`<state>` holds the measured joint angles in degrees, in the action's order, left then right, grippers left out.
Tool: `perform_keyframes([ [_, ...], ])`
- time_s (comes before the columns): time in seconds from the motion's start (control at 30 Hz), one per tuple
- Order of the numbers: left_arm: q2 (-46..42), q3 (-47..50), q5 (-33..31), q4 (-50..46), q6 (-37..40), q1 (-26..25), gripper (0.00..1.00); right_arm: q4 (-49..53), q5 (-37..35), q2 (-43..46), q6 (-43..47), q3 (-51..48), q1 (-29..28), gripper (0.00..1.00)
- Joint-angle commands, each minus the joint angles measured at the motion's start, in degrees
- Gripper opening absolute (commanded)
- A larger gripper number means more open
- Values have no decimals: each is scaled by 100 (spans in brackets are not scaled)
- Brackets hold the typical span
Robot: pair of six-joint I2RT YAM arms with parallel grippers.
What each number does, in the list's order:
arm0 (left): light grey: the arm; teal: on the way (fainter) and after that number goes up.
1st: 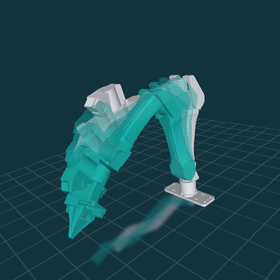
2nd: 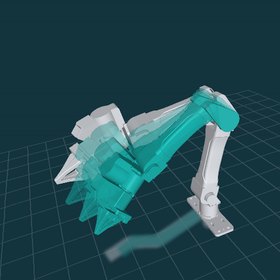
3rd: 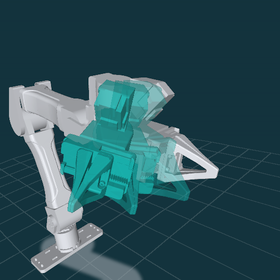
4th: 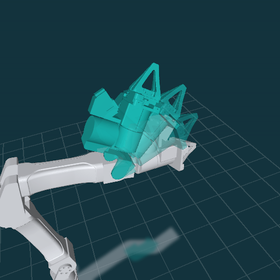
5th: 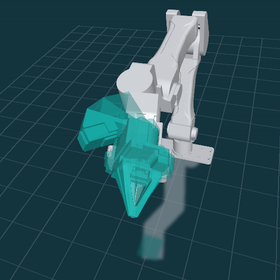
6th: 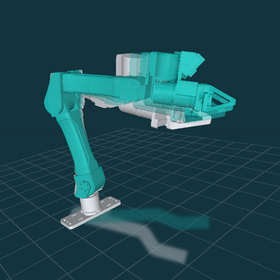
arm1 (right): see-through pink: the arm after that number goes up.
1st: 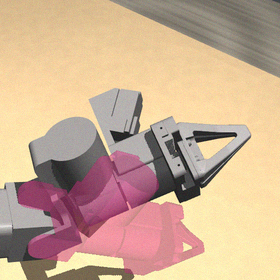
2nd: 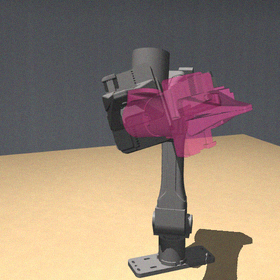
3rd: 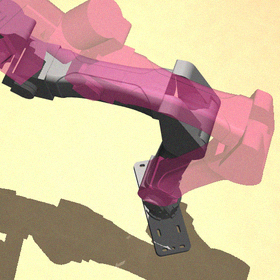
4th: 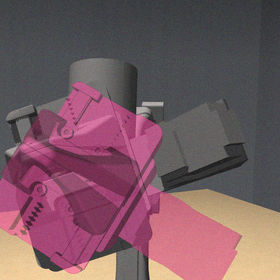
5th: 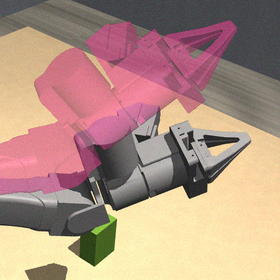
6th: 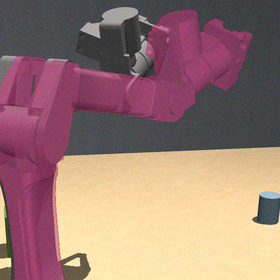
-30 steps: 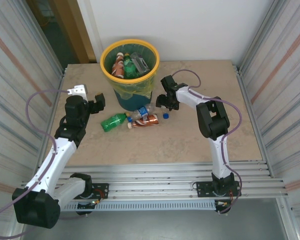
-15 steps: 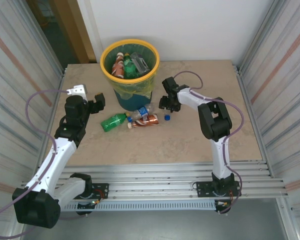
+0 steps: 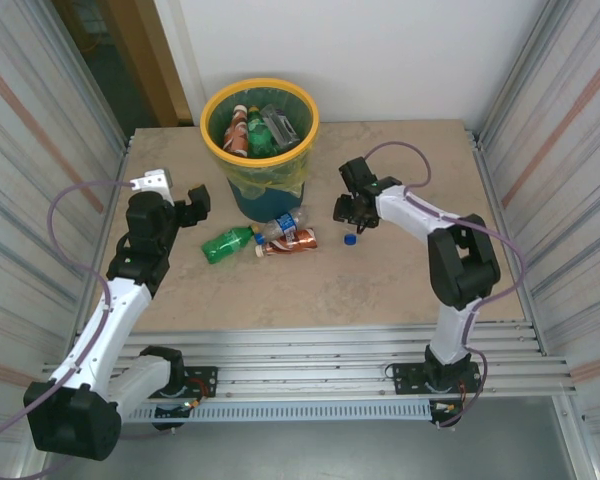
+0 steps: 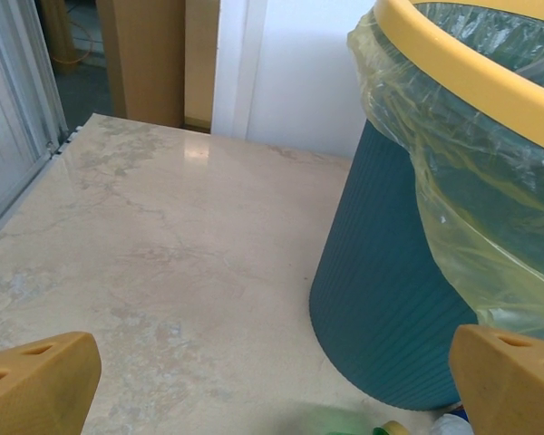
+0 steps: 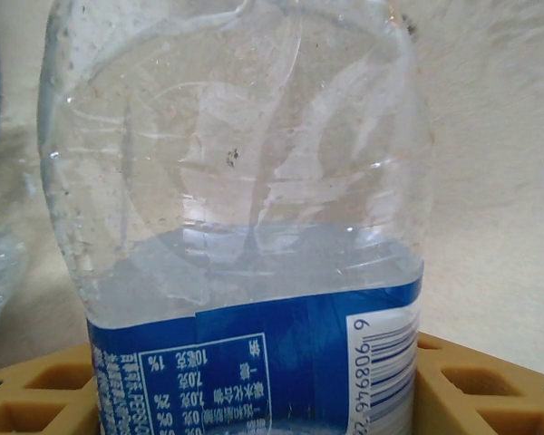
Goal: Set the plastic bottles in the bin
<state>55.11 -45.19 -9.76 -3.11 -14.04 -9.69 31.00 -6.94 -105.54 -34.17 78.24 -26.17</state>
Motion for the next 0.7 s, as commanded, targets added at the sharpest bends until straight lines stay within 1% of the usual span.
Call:
perform_keyframes([
  [0.0,-122,-18,307,150,-151,50,99,-201,-258,645,-136,-240,-36,35],
  [0.27,-187,-139,1098,336,-68,49,99,-678,-340,1799,322,-706,-321,36],
  [0.43,-219,-235,1576,519,-316,16,99,-1062,-370,2331,731,-851,-676,36],
  [0.53,-266,-341,1708,628,-389,-149,99,-1395,-361,2612,1069,-949,-945,36],
  [0.67,-232,-616,1644,541,-194,-535,99,-1857,-361,2901,1545,-1089,-1320,37],
])
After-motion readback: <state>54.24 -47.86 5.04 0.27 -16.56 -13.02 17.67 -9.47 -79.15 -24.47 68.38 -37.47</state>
